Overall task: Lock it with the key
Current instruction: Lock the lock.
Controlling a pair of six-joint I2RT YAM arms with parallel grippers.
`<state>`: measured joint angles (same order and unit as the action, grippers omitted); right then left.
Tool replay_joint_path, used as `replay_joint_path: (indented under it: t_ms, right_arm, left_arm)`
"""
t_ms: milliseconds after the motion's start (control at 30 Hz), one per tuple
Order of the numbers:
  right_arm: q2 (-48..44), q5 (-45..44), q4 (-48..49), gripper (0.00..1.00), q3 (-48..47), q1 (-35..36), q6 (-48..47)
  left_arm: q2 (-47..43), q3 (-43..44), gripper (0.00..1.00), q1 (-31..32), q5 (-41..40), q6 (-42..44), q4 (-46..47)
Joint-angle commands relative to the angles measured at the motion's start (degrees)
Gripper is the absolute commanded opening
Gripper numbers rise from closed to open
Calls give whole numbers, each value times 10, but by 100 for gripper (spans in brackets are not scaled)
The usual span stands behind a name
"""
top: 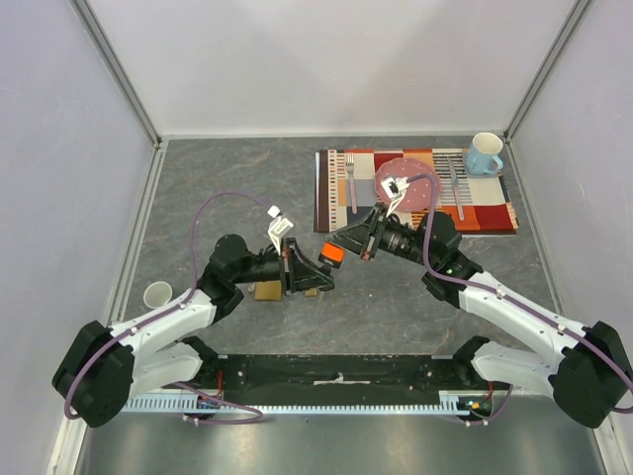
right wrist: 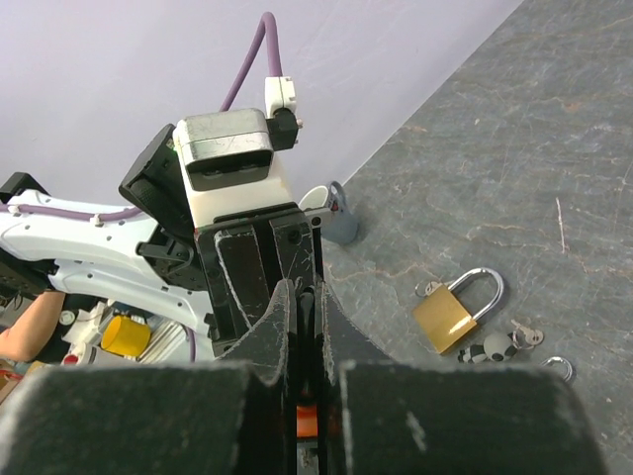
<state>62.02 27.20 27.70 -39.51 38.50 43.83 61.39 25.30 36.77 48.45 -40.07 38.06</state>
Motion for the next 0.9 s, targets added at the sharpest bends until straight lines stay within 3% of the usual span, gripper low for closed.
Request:
replay_joint_path:
  t_ms: [0,367,533,700,867]
  right_arm:
    - [-5,-18,56,0,-10,-10,12]
    - [1,-20,63,0,-4,-13,13]
    - [1,-17,62,0,-4,-15,13]
    - [-4,-15,48,0,-5,-16,3]
    - [-6,-11,31,0,-4,-17,-9]
  left_arm:
    - [-13,-38,2,5,24,-11,17]
    - [-14,-118,2,33,-11,-61,69]
    - [-1,-162,2,34,-39,-105,149]
    - [6,-147,2,34,-56,-99,131]
    - [25,-100,2,31,-109,-58,39]
